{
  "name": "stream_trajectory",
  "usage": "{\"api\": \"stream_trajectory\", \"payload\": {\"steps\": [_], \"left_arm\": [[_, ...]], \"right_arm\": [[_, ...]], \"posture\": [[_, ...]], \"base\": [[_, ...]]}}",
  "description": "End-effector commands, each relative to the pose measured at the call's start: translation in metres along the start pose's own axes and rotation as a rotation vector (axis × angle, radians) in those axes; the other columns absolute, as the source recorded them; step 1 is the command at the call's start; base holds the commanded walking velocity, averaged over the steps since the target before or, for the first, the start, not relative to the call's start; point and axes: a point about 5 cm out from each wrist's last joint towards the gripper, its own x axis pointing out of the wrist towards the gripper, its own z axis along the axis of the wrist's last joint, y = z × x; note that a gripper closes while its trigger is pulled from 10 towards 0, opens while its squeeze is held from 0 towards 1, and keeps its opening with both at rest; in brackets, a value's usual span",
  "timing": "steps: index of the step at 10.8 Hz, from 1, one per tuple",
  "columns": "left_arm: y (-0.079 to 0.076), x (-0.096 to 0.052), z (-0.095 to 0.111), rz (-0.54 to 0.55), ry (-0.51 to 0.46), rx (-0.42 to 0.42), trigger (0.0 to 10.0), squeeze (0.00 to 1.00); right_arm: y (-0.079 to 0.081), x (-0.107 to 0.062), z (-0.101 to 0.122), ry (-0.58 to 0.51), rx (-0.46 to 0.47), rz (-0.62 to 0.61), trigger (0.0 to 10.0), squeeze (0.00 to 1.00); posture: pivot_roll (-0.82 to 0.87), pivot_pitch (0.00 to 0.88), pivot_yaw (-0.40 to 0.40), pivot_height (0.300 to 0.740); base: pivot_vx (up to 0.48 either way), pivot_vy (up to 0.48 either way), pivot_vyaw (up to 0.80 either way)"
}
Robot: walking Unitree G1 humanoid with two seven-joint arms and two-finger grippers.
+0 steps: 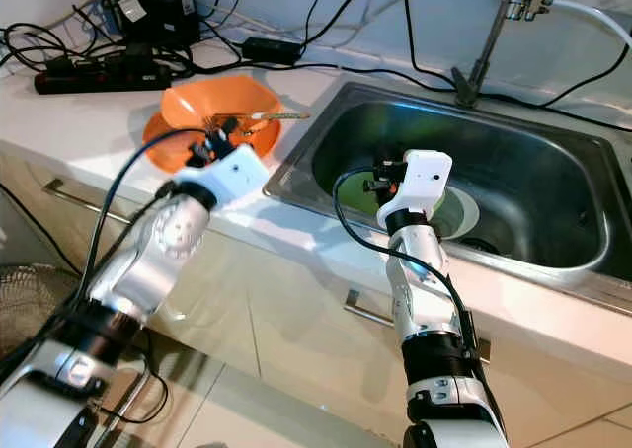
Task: Kitchen organization
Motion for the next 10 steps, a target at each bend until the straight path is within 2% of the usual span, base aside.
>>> {"api": "stream_trajectory", "payload": {"steps": [1,4,5,6,10], "left_arm": [[0.001,0.003,0.0,0.002,0.01,0.022,10.0,0.0],[0.005,0.012,-0.004,-0.003,0.049,0.066,10.0,0.0],[0.007,0.014,-0.006,-0.002,0.059,0.072,7.6,0.0],[0.007,0.015,-0.008,0.0,0.062,0.075,0.0,0.0],[0.006,0.016,-0.01,-0.006,0.07,0.061,0.0,0.0]], "right_arm": [[0.001,0.004,0.005,-0.019,0.004,-0.003,10.0,0.0],[0.001,0.003,0.005,-0.02,0.0,-0.003,10.0,0.0],[0.0,0.003,0.006,-0.022,-0.001,-0.004,10.0,0.0],[0.0,0.003,0.006,-0.023,-0.002,-0.004,10.0,0.0],[0.0,0.003,0.006,-0.022,-0.002,-0.007,10.0,0.0]], "posture": [[0.22,0.042,-0.021,0.74],[0.21,0.034,-0.018,0.74],[0.21,0.03,-0.017,0.74],[0.21,0.027,-0.017,0.74],[0.21,0.031,-0.019,0.74]], "base": [[0.0,0.0,0.0],[0.0,0.0,0.0],[0.0,0.0,0.0],[0.0,0.0,0.0],[0.0,0.0,0.0]]}}
